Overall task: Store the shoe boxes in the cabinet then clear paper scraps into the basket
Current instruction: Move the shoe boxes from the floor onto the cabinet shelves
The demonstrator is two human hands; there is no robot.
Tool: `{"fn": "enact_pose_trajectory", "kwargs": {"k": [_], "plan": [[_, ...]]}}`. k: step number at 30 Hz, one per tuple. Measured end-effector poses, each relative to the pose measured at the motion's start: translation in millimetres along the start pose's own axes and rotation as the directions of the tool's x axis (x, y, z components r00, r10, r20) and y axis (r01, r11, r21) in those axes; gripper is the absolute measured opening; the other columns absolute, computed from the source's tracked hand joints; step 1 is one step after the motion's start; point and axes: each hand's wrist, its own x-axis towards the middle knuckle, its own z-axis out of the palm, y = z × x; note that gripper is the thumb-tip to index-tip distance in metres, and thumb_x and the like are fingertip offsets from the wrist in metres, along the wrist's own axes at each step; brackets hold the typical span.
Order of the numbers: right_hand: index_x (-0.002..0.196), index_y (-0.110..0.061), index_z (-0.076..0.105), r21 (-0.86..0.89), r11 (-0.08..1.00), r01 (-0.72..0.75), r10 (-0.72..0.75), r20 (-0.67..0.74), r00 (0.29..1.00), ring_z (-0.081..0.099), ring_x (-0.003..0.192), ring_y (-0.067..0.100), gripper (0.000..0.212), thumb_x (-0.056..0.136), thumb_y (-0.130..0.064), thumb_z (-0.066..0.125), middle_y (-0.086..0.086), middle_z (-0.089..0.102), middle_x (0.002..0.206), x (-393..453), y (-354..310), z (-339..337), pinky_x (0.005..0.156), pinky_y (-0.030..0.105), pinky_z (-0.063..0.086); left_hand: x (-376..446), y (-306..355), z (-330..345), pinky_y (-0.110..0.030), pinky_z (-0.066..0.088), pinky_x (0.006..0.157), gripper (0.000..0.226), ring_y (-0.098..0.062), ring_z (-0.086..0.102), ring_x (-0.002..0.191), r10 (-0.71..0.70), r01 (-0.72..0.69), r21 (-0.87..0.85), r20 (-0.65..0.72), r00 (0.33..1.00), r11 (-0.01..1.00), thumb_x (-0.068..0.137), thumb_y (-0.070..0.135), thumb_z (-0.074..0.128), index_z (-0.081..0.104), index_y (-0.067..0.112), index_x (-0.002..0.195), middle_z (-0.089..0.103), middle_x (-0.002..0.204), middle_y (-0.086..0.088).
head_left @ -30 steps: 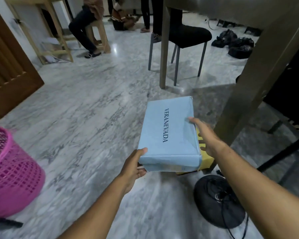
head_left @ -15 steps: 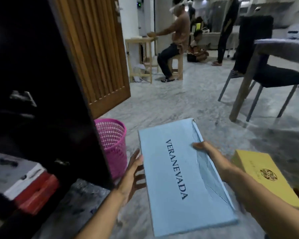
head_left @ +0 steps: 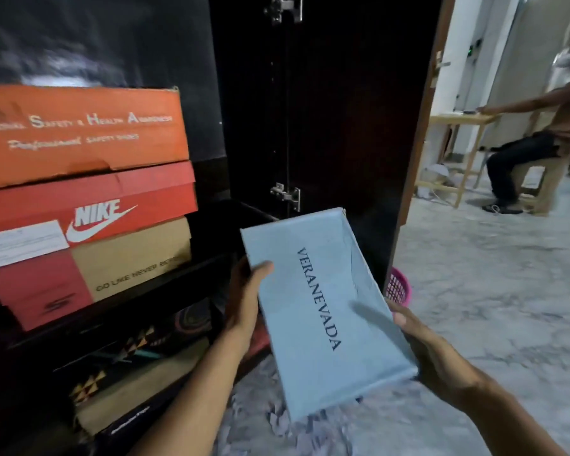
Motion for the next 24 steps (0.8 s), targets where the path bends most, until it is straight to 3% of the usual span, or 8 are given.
{"fn": "enact_pose_trajectory", "kwargs": {"k": [3, 5, 9, 11, 14, 19, 22, 24], "plan": [[0.128, -0.027, 0.067, 0.066, 0.997, -0.05, 0.05, -0.004, 0.999, 0.073, 0.104, 0.044, 0.099, 0.038, -0.048, 0.1, 0.016, 0.078, 0.113, 21, 5, 32, 0.099, 0.07, 0.052, 31, 21, -12, -0.034, 0.053, 0.073, 0.049, -0.029, 0.072, 0.105, -0.037, 0.037, -0.003, -0.175, 0.984, 0.999, 0.081, 0.044, 0.075, 0.069, 0.015, 0.12, 0.076, 0.112, -0.01], [0.128, -0.019, 0.065, 0.123, 0.992, -0.017, 0.022, -0.039, 0.999, 0.073, 0.103, 0.049, 0.102, 0.036, -0.044, 0.103, 0.023, 0.076, 0.115, 41, -2, 56, 0.098, 0.065, 0.055, 50, 32, -15, -0.035, 0.051, 0.073, 0.074, -0.03, 0.071, 0.102, -0.14, 0.135, -0.037, -0.269, 0.953, 0.99, 0.069, 0.064, 0.074, 0.065, 0.015, 0.123, 0.075, 0.112, -0.01], [0.135, -0.018, 0.058, 0.251, 0.966, 0.056, -0.029, -0.109, 0.994, 0.075, 0.1, 0.047, 0.057, 0.084, -0.031, 0.08, 0.027, 0.07, 0.121, 90, -21, 93, 0.097, 0.058, 0.058, 76, 40, -25, -0.044, 0.05, 0.095, 0.105, -0.026, 0.065, 0.105, -0.211, 0.22, -0.002, -0.302, 0.93, 0.975, 0.049, 0.087, 0.058, 0.055, 0.024, 0.132, 0.068, 0.12, -0.004], [0.131, -0.016, 0.059, 0.288, 0.957, 0.032, 0.005, -0.127, 0.992, 0.075, 0.095, 0.04, 0.051, 0.086, -0.031, 0.077, 0.021, 0.068, 0.116, 116, -32, 110, 0.094, 0.056, 0.06, 81, 37, -29, -0.047, 0.049, 0.101, 0.103, -0.028, 0.063, 0.112, -0.187, 0.213, 0.076, -0.261, 0.947, 0.974, 0.052, 0.086, 0.058, 0.053, 0.027, 0.136, 0.066, 0.127, -0.004], [0.122, -0.013, 0.063, 0.337, 0.941, -0.027, 0.075, -0.132, 0.988, 0.07, 0.084, 0.031, 0.068, 0.064, -0.04, 0.086, 0.017, 0.065, 0.113, 156, -53, 133, 0.08, 0.05, 0.063, 78, 31, -34, -0.049, 0.049, 0.104, 0.1, -0.03, 0.063, 0.112, -0.142, 0.187, 0.161, -0.255, 0.956, 0.969, 0.053, 0.086, 0.058, 0.054, 0.028, 0.134, 0.067, 0.128, -0.005], [0.126, -0.016, 0.053, 0.28, 0.951, -0.132, 0.175, -0.135, 0.975, 0.071, 0.097, 0.035, 0.076, 0.069, -0.049, 0.089, 0.019, 0.057, 0.123, 203, -78, 160, 0.081, 0.047, 0.065, 79, 26, -40, -0.047, 0.046, 0.104, 0.072, -0.027, 0.057, 0.112, -0.099, 0.171, 0.199, -0.327, 0.94, 0.965, 0.081, 0.075, 0.058, 0.049, 0.019, 0.127, 0.058, 0.12, -0.004], [0.127, -0.013, 0.055, 0.193, 0.974, -0.121, 0.147, -0.123, 0.981, 0.072, 0.096, 0.037, 0.069, 0.078, -0.053, 0.084, 0.019, 0.059, 0.122, 219, -81, 172, 0.081, 0.046, 0.066, 85, 24, -45, -0.037, 0.044, 0.086, 0.055, -0.024, 0.056, 0.101, -0.097, 0.154, 0.136, -0.357, 0.929, 0.979, 0.09, 0.061, 0.062, 0.053, 0.016, 0.122, 0.058, 0.113, -0.003], [0.132, -0.009, 0.054, 0.122, 0.992, -0.036, 0.052, -0.132, 0.99, 0.071, 0.096, 0.031, 0.068, 0.084, -0.048, 0.082, 0.017, 0.061, 0.126, 226, -79, 181, 0.069, 0.038, 0.066, 91, 26, -47, -0.034, 0.042, 0.079, 0.058, -0.025, 0.057, 0.099, -0.081, 0.146, 0.145, -0.383, 0.92, 0.979, 0.089, 0.057, 0.065, 0.056, 0.013, 0.127, 0.061, 0.116, -0.004]]}}
